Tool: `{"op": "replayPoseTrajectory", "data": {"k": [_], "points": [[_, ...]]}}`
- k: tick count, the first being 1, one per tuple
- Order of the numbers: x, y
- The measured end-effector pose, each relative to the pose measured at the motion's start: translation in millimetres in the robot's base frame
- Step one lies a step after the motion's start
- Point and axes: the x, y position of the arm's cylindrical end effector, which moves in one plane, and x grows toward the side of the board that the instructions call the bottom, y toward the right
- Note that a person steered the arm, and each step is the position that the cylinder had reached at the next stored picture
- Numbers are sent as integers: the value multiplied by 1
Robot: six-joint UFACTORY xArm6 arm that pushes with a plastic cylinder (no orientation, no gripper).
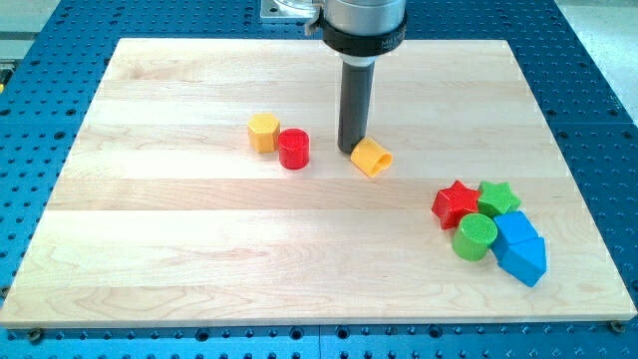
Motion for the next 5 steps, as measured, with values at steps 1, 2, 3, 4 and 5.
{"op": "replayPoseTrajectory", "data": {"k": [1,2,3,4,5], "points": [[24,-36],[47,-61],[26,-83],[22,-77],[78,-70]]}}
